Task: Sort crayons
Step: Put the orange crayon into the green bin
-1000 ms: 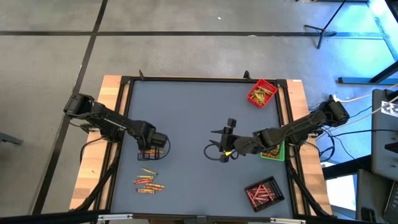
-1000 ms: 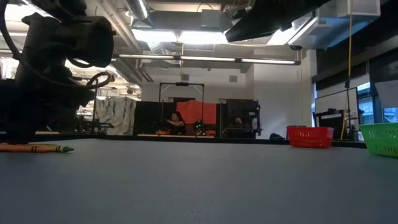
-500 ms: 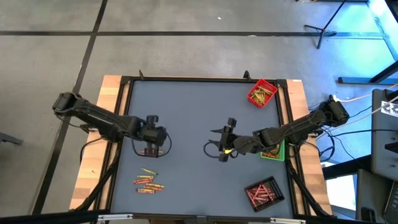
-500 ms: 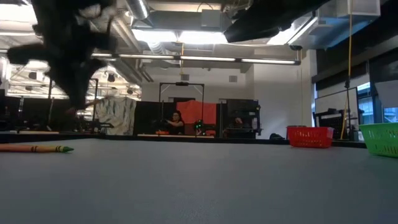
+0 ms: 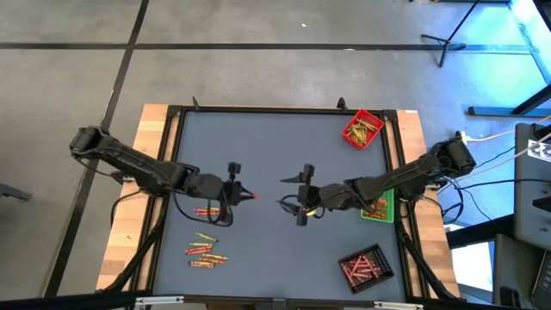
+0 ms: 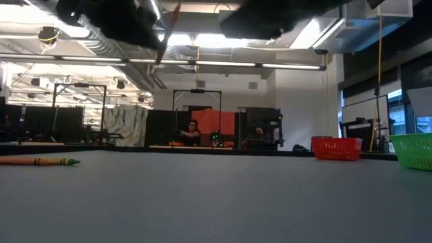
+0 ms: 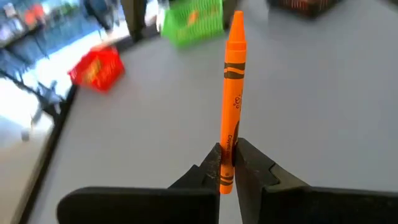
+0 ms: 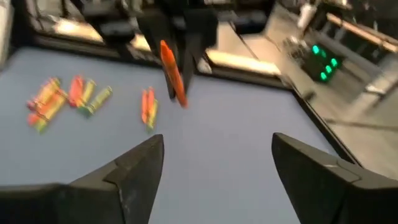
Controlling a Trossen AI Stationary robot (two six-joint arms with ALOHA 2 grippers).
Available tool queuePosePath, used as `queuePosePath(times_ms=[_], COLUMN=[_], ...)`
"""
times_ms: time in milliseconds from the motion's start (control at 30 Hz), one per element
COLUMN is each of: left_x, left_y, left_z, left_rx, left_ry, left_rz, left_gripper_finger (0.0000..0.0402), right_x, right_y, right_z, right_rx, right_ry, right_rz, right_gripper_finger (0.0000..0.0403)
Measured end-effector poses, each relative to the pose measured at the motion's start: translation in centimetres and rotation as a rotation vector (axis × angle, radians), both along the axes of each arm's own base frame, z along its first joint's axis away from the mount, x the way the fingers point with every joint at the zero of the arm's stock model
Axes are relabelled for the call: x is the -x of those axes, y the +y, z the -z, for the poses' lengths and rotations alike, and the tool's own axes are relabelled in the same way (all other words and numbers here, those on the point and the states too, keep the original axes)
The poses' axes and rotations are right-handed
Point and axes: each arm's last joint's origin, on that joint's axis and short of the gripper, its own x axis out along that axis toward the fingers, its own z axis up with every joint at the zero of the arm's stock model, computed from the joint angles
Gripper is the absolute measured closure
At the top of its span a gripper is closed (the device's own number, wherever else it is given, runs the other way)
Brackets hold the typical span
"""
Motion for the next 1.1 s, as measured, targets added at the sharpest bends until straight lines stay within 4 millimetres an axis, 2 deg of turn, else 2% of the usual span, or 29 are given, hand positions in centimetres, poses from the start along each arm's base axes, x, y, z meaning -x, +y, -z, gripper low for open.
queuePosePath(times_ms=[200, 433, 600, 900, 967, 1100], left_x=[-1.4, -3.2, -3.4, -3.4, -3.5, -3.5], left_y=[-0.3, -0.8, -0.7, -0.8, -0.8, -1.0], left_z=[-0.3, 0.1, 0.1, -0.1, -0.2, -0.3], left_rx=[-0.043, -0.069, -0.098, -0.09, -0.13, -0.131], left_ry=[-0.122, -0.23, -0.256, -0.273, -0.284, -0.286], left_rz=[0.043, 0.058, -0.013, 0.006, 0.028, 0.039], left_gripper_finger=[0.039, 0.039, 0.039, 0.039, 0.039, 0.0374], right_x=[-1.1, -2.1, -2.2, -2.2, -2.2, -2.2], right_y=[0.5, 0.1, -0.2, -0.2, -0.2, -0.2], right_z=[-0.2, -0.2, -0.3, -0.3, -0.4, -0.5], right_rx=[0.018, 0.012, 0.008, 0.022, 0.041, 0.044], right_ry=[-0.12, -0.226, -0.236, -0.235, -0.239, -0.245], right_rz=[-0.094, -0.167, -0.191, -0.194, -0.197, -0.188], right_gripper_finger=[0.0107, 0.0119, 0.0186, 0.0376, 0.0389, 0.0369])
